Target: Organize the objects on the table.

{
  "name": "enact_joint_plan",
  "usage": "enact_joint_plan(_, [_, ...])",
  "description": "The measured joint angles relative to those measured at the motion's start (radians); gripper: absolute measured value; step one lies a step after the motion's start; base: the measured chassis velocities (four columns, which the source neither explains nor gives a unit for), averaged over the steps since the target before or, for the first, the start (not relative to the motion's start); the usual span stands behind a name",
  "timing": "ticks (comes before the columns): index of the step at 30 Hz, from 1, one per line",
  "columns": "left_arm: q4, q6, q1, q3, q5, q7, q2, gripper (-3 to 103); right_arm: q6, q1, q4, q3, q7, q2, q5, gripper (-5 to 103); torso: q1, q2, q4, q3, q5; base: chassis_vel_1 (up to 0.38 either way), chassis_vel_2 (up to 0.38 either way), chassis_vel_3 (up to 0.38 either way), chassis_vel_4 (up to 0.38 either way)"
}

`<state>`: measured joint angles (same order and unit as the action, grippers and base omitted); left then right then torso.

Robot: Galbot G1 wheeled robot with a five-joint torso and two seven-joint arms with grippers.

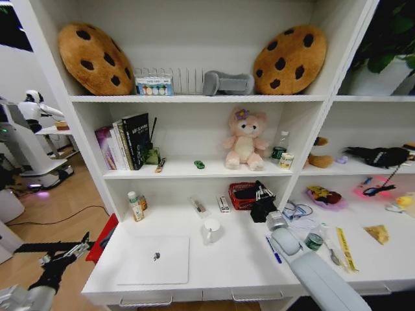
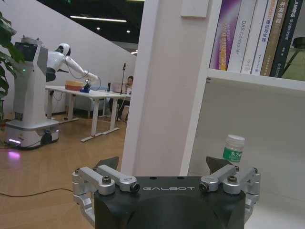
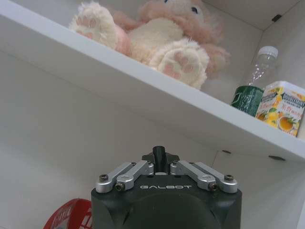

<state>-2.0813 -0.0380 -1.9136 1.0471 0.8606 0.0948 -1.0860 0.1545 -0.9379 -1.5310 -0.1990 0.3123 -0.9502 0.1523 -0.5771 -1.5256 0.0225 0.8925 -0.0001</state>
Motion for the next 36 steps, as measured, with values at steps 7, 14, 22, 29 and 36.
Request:
enact_joint_plan(7, [0.000,0.000,0.000,0.000,0.000,0.000,0.000,100,0.033,0.026,0.099,0.006,-0.012,-0.043,-0.009,10,0.000,0.000,0.0002,0.000,0.0002,0.000,0.000,0.000,0.000])
enact_joint_plan(14, [0.000,0.000,0.000,0.000,0.000,0.000,0.000,100,0.057,0.027,0.144,0.004,-0.023,-0.060,-0.005,10,0.000,0.000,0.0002,0.000,0.0001,0.000,0.000,0.000,0.000])
enact_joint_plan(22, [0.000,0.000,0.000,0.000,0.000,0.000,0.000,100,0.062,0.037,0.170,0.004,-0.027,-0.070,0.015,18,0.000,0.000,0.0002,0.000,0.0000,0.000,0.000,0.000,0.000])
enact_joint_plan(29, [0.000,0.000,0.000,0.000,0.000,0.000,0.000,100,0.061,0.004,0.151,-0.003,-0.016,-0.066,0.029,44,0.000,0.000,0.0002,0.000,0.0001,0.000,0.000,0.000,0.000])
enact_joint_plan(36, [0.000,0.000,0.000,0.000,0.000,0.000,0.000,100,0.009,-0.042,0.031,-0.008,0.026,-0.039,0.073,73,0.000,0.000,0.0002,0.000,0.0001,0.000,0.000,0.000,0.000])
